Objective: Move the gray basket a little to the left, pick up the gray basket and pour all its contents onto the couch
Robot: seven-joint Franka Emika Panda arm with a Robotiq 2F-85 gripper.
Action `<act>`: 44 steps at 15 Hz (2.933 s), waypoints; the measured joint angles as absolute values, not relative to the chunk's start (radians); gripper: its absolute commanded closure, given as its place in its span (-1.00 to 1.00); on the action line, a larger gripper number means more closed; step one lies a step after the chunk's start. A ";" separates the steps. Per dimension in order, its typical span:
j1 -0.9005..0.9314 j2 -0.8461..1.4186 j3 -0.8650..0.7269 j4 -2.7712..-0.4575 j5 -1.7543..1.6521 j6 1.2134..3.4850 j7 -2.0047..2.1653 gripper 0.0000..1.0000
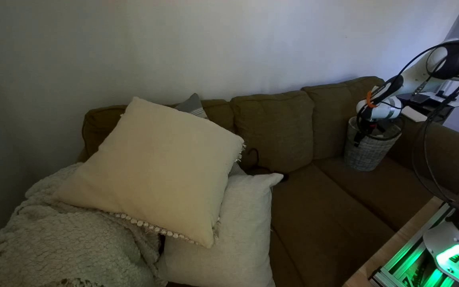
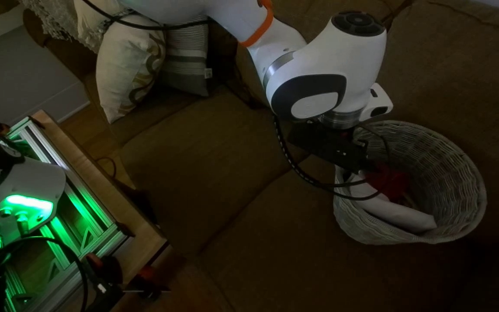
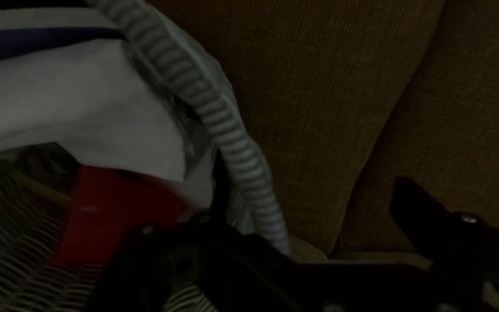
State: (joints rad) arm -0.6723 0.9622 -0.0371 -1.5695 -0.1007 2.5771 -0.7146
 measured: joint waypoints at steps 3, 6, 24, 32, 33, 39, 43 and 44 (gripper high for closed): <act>-0.671 0.983 -0.038 -1.522 -0.101 2.540 -0.713 0.24; -0.667 1.002 -0.049 -1.481 -0.101 2.526 -0.708 0.69; -0.606 0.755 0.006 -1.802 -0.106 2.589 -0.966 0.94; -0.600 0.451 0.163 -2.221 -0.004 2.649 -1.294 -0.19; -0.587 0.396 0.166 -2.266 0.013 2.644 -1.312 -0.32; -0.506 0.224 0.041 -2.262 0.139 2.534 -1.328 -1.00; -0.507 0.358 -0.112 -2.072 0.160 2.515 -1.271 -1.00; -0.511 0.411 -0.131 -2.024 0.165 2.497 -1.249 -1.00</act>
State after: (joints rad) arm -0.5109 0.4109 -0.1314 -2.0243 0.1651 2.4966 -1.2492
